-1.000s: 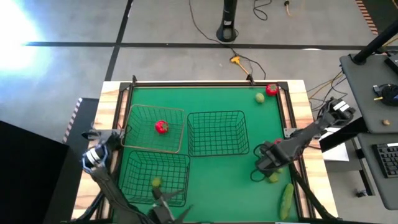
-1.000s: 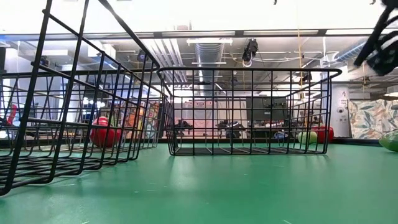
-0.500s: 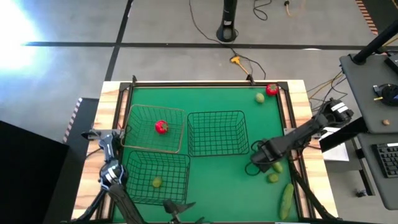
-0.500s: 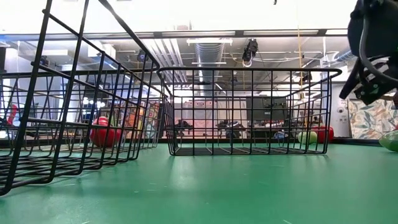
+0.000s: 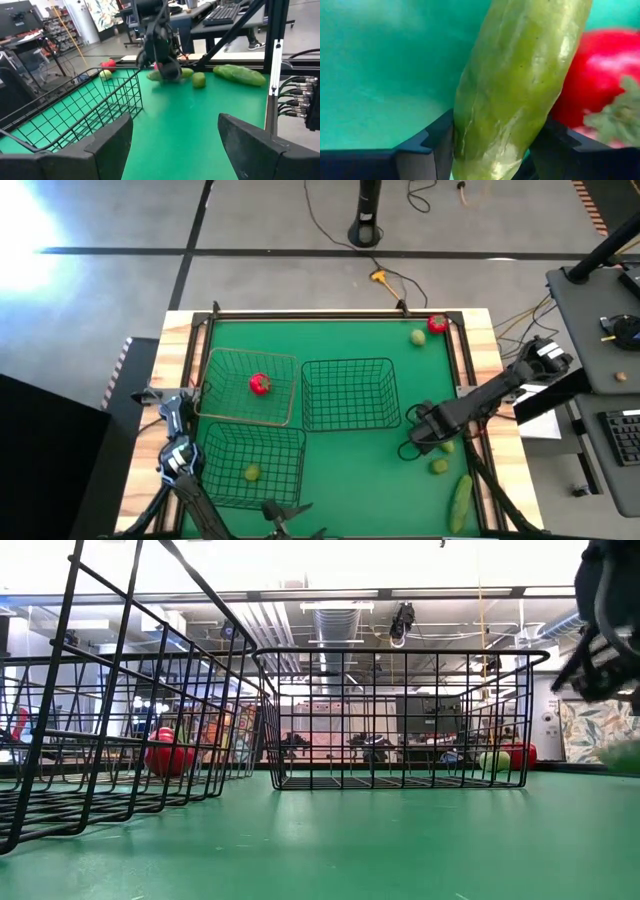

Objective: Sort produce into baskets
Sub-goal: Put the top cucumber into the top black wire basket

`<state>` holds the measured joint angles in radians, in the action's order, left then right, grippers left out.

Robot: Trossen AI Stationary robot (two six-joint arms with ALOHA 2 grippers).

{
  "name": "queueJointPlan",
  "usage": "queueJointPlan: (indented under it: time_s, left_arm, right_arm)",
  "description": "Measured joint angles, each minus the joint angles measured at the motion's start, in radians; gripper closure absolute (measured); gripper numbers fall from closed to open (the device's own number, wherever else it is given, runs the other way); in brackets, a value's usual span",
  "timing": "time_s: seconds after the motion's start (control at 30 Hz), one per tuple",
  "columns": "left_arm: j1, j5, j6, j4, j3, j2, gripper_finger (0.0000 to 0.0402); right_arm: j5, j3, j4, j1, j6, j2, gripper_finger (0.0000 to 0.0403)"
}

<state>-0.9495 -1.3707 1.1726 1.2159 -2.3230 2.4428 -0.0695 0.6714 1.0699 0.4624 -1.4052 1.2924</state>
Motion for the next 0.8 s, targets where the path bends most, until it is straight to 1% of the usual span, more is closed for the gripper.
queueJointPlan:
  time_s: [0.13,0.23,0.33,0.4,0.47,0.53,0.57,0.6,0.67,0.73,0.8]
  left_arm:
    - [0.011,-0.001,0.003,0.004,0.000,-0.004,0.0127]
    - [0.019,-0.001,0.028,0.010,0.000,-0.004,0.0127]
    - [0.026,0.000,0.062,0.026,0.000,-0.005,0.0127]
    - [0.032,0.000,0.086,0.042,0.000,-0.005,0.0127]
    - [0.038,0.000,0.104,0.052,0.000,-0.006,0.0127]
    - [0.044,0.001,0.121,0.068,0.000,-0.007,0.0127]
    - [0.046,0.001,0.130,0.076,0.001,-0.010,0.0127]
    - [0.050,0.001,0.136,0.084,0.001,-0.012,0.0127]
    - [0.056,0.000,0.151,0.098,0.001,-0.018,0.0127]
    - [0.062,0.001,0.172,0.111,0.001,-0.022,0.0127]
    - [0.066,0.003,0.201,0.122,0.001,-0.022,0.0127]
  right_arm:
    - [0.049,0.087,0.123,0.001,-0.002,-0.065,0.0207]
    - [0.116,0.184,0.231,0.000,-0.012,-0.120,0.0207]
    - [0.225,0.302,0.329,0.000,-0.029,-0.159,0.0207]
    - [0.331,0.383,0.351,0.000,-0.028,-0.174,0.0207]
    - [0.470,0.453,0.316,0.000,0.017,-0.175,0.0207]
    - [0.591,0.504,0.245,-0.007,0.122,-0.160,0.0207]
    - [0.629,0.522,0.191,-0.017,0.209,-0.148,0.0207]
    - [0.642,0.536,0.124,-0.033,0.307,-0.134,0.0208]
    - [0.619,0.547,-0.017,-0.076,0.500,-0.097,0.0208]
    - [0.547,0.550,-0.156,-0.126,0.663,-0.049,0.0207]
    - [0.477,0.550,-0.265,-0.177,0.791,0.006,0.0207]
